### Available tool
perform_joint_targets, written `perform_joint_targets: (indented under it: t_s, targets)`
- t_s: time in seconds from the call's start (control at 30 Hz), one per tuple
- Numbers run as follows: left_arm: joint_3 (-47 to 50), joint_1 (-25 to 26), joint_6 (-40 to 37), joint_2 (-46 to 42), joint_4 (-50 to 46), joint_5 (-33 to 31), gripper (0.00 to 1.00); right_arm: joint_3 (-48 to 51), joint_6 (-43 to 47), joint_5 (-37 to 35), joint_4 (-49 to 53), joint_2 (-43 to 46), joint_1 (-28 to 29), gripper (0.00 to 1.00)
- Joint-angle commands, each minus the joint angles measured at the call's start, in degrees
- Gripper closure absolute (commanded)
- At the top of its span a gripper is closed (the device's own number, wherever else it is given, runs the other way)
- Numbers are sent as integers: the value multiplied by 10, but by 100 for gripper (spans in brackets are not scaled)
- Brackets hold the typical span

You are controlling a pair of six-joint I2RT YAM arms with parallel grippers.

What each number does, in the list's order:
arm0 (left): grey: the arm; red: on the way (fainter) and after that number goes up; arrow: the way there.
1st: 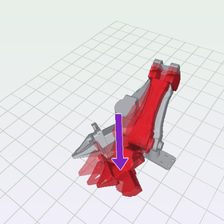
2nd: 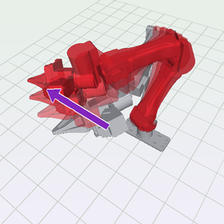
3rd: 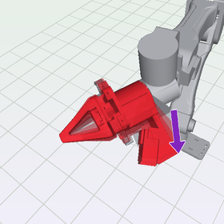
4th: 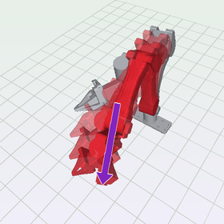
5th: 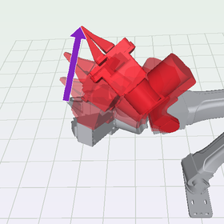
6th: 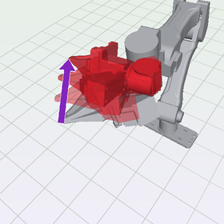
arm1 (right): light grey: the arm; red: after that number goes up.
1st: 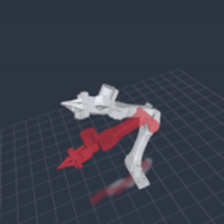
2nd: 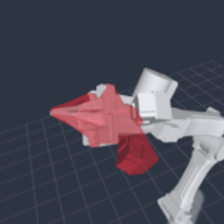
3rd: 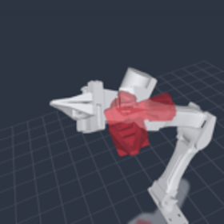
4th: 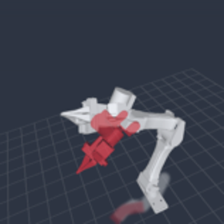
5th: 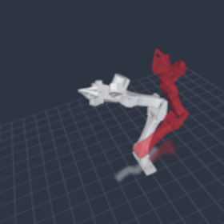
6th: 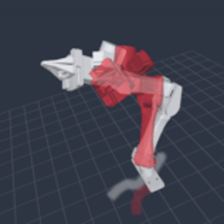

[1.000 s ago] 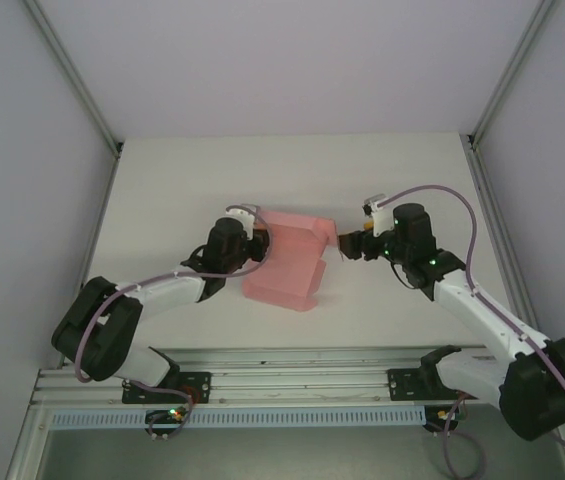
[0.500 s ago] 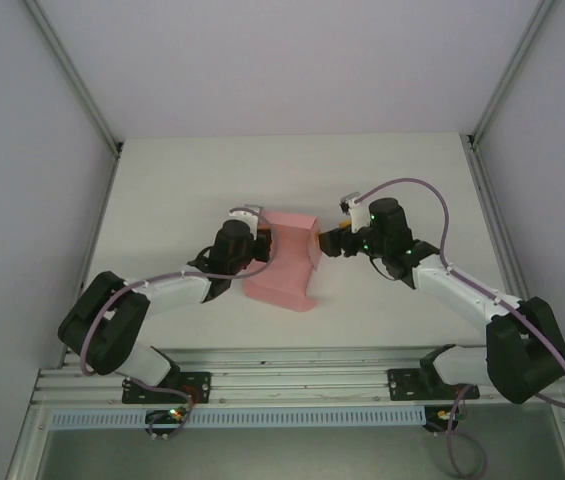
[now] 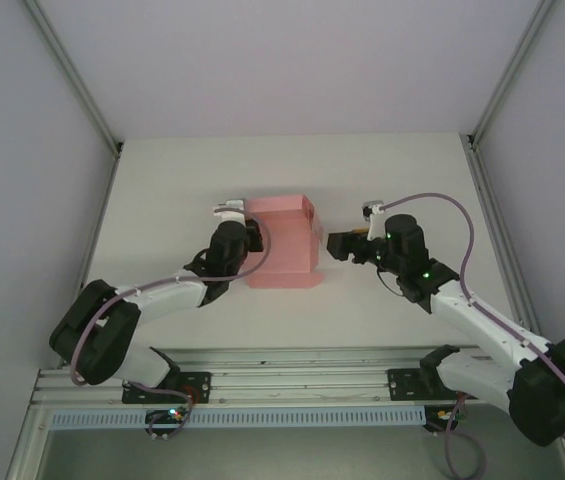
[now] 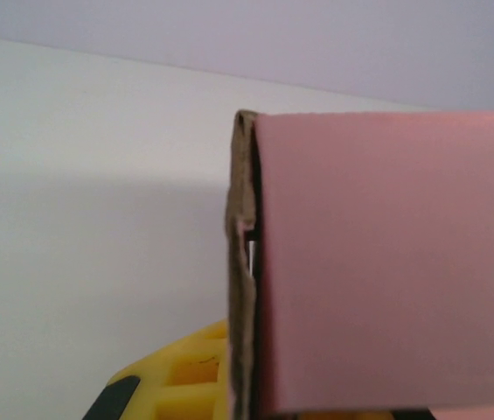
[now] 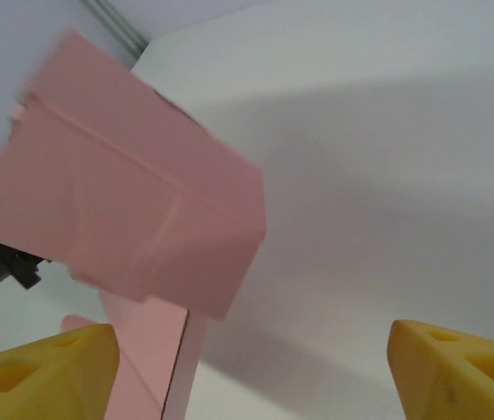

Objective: Assemble paper box

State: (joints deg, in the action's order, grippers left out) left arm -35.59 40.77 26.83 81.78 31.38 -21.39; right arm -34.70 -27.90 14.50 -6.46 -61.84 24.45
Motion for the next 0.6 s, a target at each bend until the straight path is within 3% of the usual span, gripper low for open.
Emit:
perform_joint_targets:
  t_s: [0.0,0.13,0.2,0.27,0.37,0.43,0.5,0.57]
  targets:
    - [4,-5,28,-15,36,-17,100,3,-71,95,-82,-48,4,23]
    - [3,-5,31,-20,36,-13,100,-24,-76,115,-122,-103,11,31]
    - [5,-8,36,-23,33,-10,100,-30,-76,118,-141,-119,10,44]
    - [7,-10,40,-25,36,-4,100,-38,-78,134,-151,-134,10,48]
    - [12,-25,57,-29,51,32,100,-40,-94,166,-180,-157,10,67]
    - [17,-50,89,-30,62,80,100,-31,-124,197,-217,-164,1,86]
    - [35,-69,102,-30,106,114,100,-8,-171,228,-299,-164,-12,94]
    - [48,-78,97,-28,149,131,100,7,-220,259,-374,-167,-22,96]
